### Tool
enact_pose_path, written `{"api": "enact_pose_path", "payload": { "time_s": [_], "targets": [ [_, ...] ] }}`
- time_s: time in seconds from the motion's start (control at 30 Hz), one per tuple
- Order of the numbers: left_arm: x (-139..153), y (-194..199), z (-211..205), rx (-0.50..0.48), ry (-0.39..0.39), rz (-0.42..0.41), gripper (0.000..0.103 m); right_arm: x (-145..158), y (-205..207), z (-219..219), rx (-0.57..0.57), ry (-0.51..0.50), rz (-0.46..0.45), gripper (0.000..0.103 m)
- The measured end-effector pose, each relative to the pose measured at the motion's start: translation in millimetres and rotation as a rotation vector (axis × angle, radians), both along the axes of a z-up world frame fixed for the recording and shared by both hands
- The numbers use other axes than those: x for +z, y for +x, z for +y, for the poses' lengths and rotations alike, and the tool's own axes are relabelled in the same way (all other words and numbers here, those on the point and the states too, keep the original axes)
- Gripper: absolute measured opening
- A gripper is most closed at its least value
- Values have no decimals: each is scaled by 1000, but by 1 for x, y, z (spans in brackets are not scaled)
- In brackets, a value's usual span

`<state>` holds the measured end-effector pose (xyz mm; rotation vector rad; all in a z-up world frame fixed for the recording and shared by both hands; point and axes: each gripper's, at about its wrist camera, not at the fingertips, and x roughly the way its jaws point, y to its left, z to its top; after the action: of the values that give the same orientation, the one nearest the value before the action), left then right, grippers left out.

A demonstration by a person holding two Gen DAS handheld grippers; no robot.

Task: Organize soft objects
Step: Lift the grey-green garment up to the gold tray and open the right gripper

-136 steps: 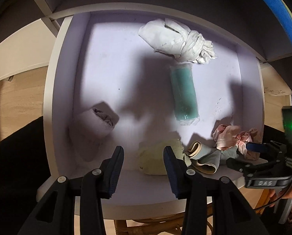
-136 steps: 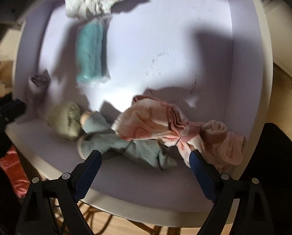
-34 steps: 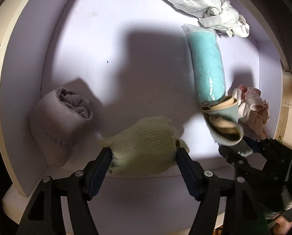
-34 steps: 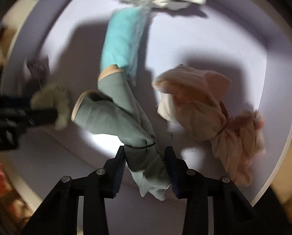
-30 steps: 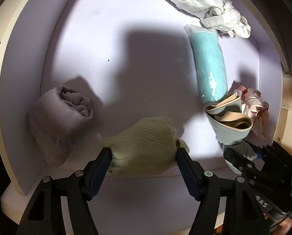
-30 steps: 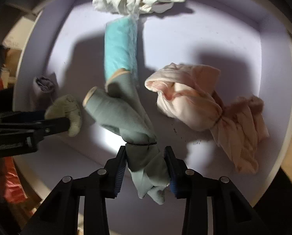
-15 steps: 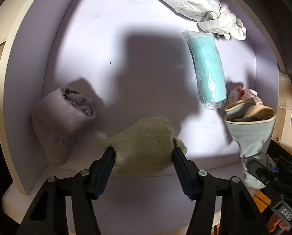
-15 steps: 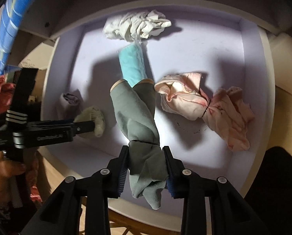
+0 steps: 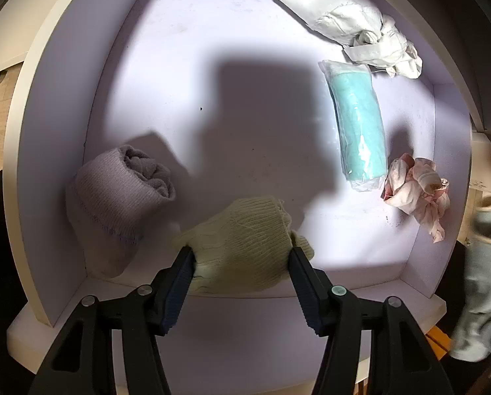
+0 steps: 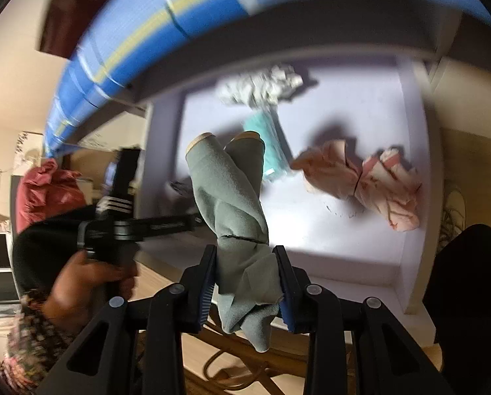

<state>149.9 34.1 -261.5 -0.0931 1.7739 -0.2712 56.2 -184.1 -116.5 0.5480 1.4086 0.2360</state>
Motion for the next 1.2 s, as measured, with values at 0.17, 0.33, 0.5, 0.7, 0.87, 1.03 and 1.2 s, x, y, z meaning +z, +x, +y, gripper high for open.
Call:
{"api": "enact_pose_path", "payload": {
  "time_s": [0.17,0.33,0.5,0.7,0.87,1.03,1.2],
  "targets": [
    [6,1,2,5,-3,0,59,38,-8,-10,-33,31,-72,34],
    [6,1,3,7,-3,-1,59,89,-13,-21,-53,53,-164,34],
    [5,1,-1,12,2,-5,59,138,-5,-27,-49,77,-260,34],
    [9,0,-3,23,1,-8,59,187,43,-30,-55,24,-362,34],
    [13,-1,2,32,-3,-11,59,200,97,-34,-94,-65,-378,34],
    [14,-1,4,36,-8,-12,59,198,154,-37,-144,-147,-366,34],
    [14,-1,5,49,-7,-7,59,199,208,-36,-194,-192,-383,32]
  ]
}}
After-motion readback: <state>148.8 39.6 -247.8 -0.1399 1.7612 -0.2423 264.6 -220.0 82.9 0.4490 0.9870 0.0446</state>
